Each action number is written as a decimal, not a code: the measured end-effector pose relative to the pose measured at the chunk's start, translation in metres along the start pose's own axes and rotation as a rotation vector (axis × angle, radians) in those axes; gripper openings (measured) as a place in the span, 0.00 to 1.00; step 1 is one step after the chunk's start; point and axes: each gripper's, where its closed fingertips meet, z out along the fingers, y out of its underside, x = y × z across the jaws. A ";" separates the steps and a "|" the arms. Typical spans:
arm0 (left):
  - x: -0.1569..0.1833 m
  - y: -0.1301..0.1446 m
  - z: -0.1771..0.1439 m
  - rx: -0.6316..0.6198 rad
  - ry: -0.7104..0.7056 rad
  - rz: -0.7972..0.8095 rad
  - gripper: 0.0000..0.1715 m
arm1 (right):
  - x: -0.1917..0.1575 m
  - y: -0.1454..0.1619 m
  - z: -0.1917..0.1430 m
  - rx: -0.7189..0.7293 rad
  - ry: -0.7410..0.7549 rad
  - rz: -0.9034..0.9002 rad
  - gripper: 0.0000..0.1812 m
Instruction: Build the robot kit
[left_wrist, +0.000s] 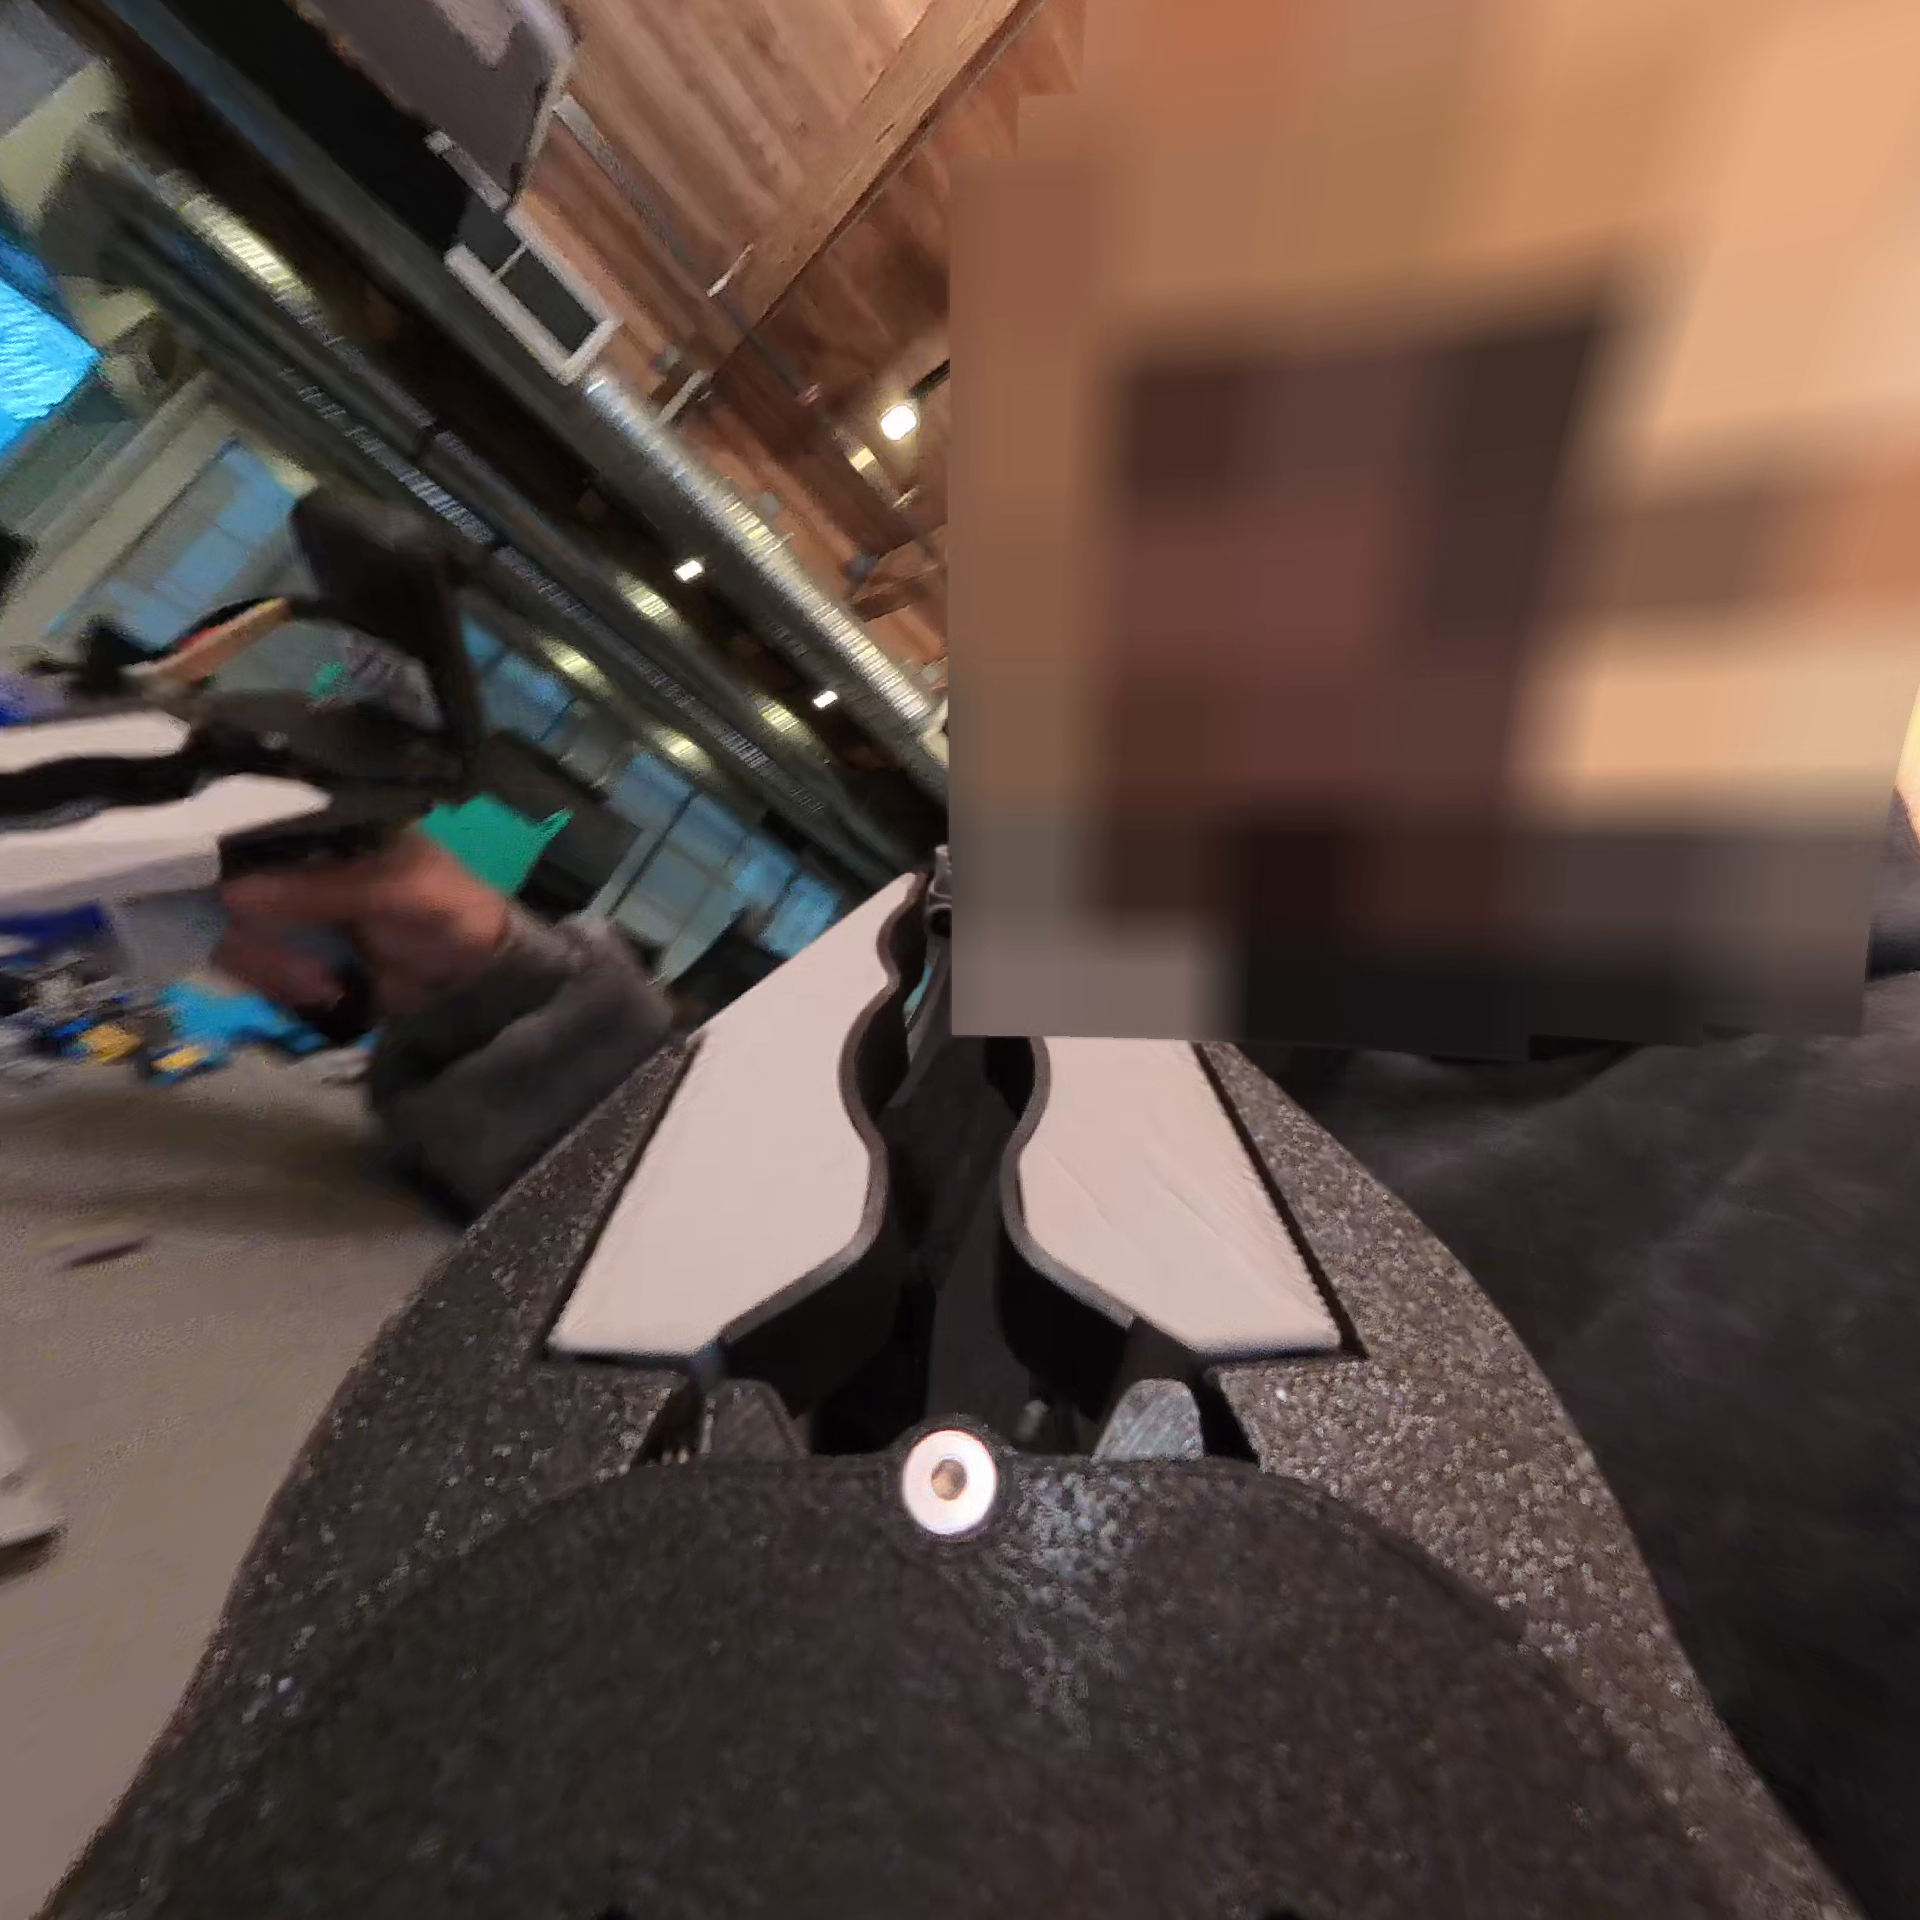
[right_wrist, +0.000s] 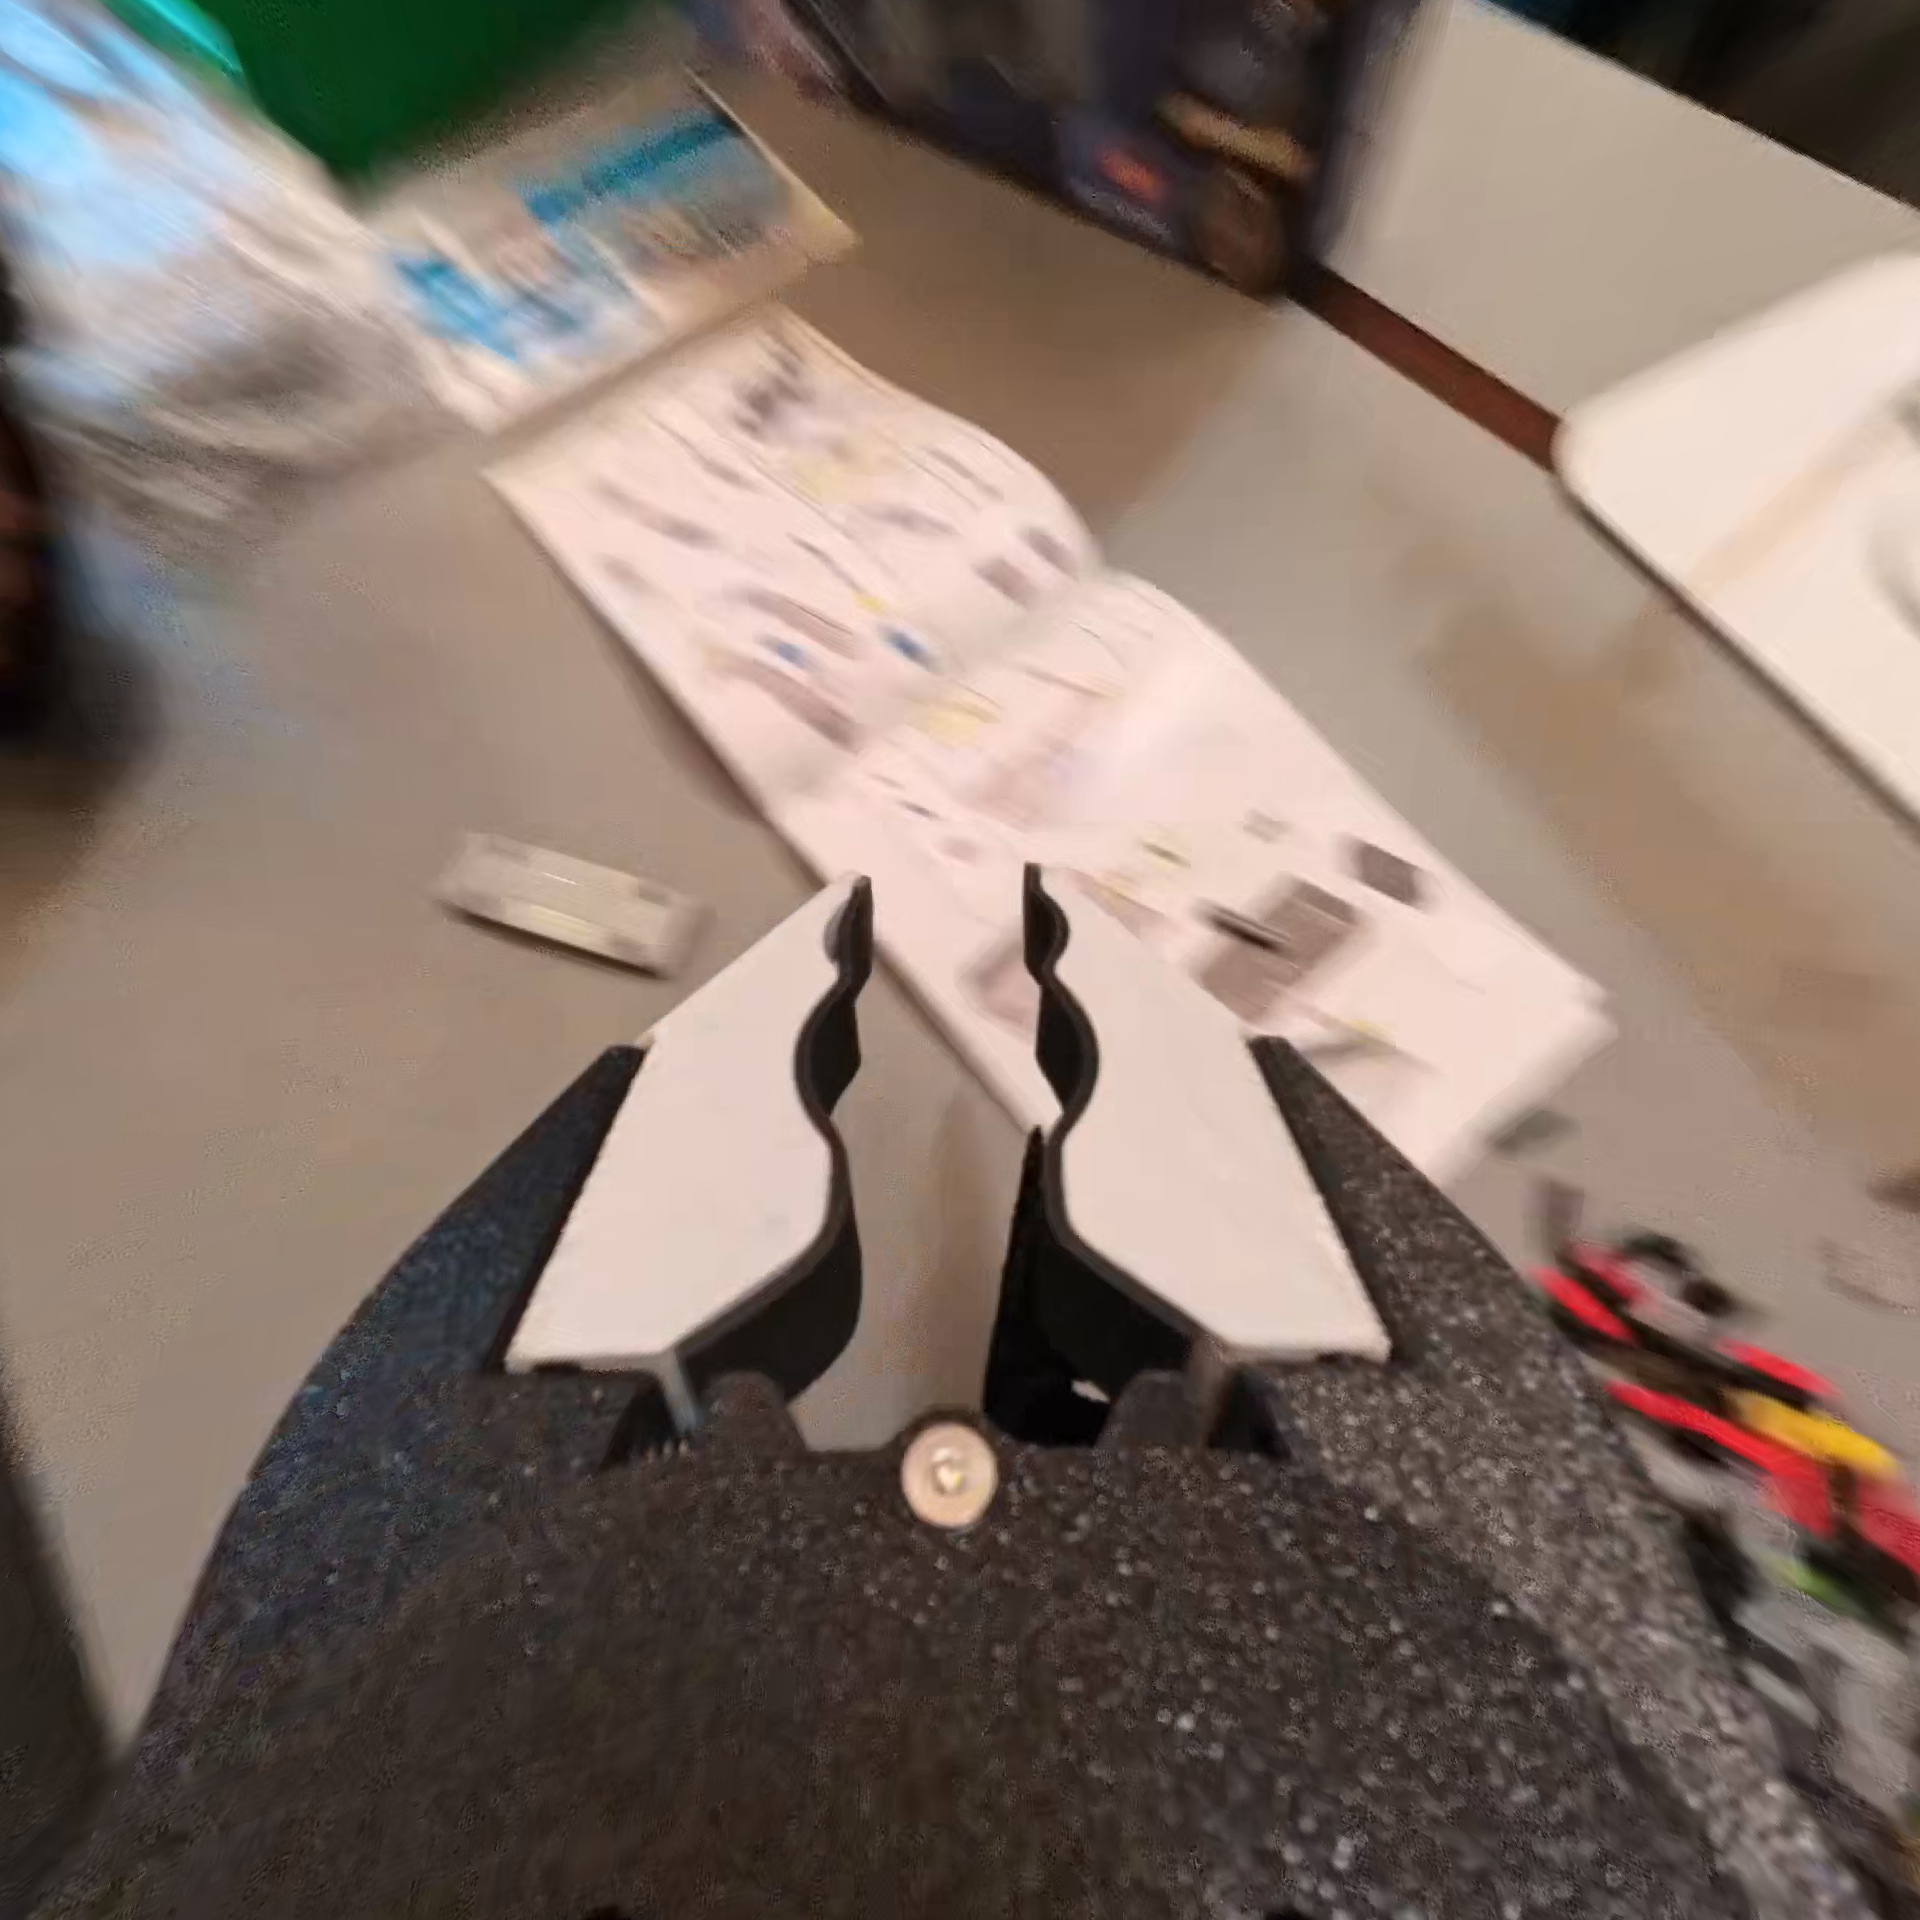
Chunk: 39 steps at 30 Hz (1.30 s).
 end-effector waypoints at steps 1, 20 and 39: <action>-0.008 0.007 0.002 -0.038 -0.057 0.027 0.03 | 0.024 0.007 -0.002 -0.060 0.055 -0.017 0.15; -0.024 0.029 0.007 -0.147 -0.135 0.006 0.03 | 0.069 0.034 0.044 -0.127 -0.110 -0.105 0.15; -0.027 0.022 0.002 -0.112 -0.134 -0.031 0.03 | 0.054 0.046 0.037 -0.180 -0.159 -0.236 0.08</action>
